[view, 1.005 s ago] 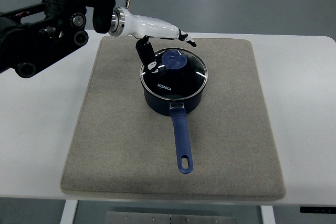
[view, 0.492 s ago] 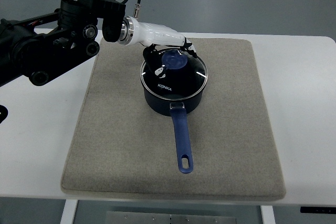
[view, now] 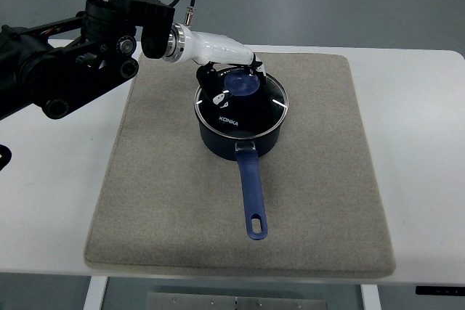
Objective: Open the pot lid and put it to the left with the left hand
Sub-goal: 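Close the left hand fingers around the blue knob of the glass lid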
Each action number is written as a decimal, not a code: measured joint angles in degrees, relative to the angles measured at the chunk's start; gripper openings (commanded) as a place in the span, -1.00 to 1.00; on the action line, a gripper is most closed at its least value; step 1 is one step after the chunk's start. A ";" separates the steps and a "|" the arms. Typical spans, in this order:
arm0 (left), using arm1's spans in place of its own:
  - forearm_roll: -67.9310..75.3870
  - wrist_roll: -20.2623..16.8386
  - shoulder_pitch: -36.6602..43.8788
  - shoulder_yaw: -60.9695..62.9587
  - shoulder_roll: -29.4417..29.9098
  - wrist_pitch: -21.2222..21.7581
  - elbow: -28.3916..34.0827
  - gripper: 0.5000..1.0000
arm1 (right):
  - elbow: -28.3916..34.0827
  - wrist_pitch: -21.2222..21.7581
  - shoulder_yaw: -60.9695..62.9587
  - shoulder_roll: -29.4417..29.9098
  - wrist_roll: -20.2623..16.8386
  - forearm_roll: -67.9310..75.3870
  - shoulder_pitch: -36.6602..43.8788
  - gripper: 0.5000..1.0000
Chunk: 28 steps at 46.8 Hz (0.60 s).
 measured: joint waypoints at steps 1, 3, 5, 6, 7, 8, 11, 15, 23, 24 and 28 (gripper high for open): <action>0.00 0.00 0.00 -0.01 0.00 0.00 0.00 0.14 | 0.00 0.00 0.00 0.00 0.00 0.00 0.00 0.66; 0.00 0.00 0.00 -0.03 0.00 0.00 0.00 0.11 | 0.00 0.00 0.00 0.00 0.00 0.00 0.00 0.66; -0.01 0.00 0.00 -0.04 0.00 0.00 0.00 0.04 | 0.00 0.00 0.00 0.00 0.00 0.00 0.00 0.66; 0.00 0.00 0.00 -0.04 0.00 0.00 0.00 -0.03 | 0.00 0.00 0.00 0.00 0.00 0.00 0.00 0.66; -0.02 0.00 0.00 -0.04 0.00 0.00 0.00 -0.09 | 0.00 0.00 0.00 0.00 0.00 0.00 0.00 0.66; -0.04 0.00 0.00 -0.04 0.00 0.00 0.00 -0.15 | 0.00 0.00 0.00 0.00 0.00 0.00 0.00 0.66; -0.05 0.00 0.00 -0.05 -0.04 0.00 0.00 -0.19 | 0.00 0.00 0.00 0.00 0.00 0.00 0.00 0.66; -0.08 0.00 -0.13 -0.06 -0.06 0.00 0.00 -0.27 | 0.00 0.00 0.00 0.00 0.00 0.00 0.00 0.66; -0.11 0.00 -0.34 -0.06 -0.08 0.00 0.00 -0.45 | 0.00 0.00 0.00 0.00 0.00 0.00 0.00 0.66; -0.11 0.00 -0.34 -0.06 -0.08 0.00 0.00 -0.47 | 0.00 0.00 0.00 0.00 0.00 0.00 0.00 0.66; -0.11 0.00 -0.34 -0.06 -0.09 0.00 0.00 -0.63 | 0.00 0.00 0.00 0.00 0.00 0.00 0.00 0.66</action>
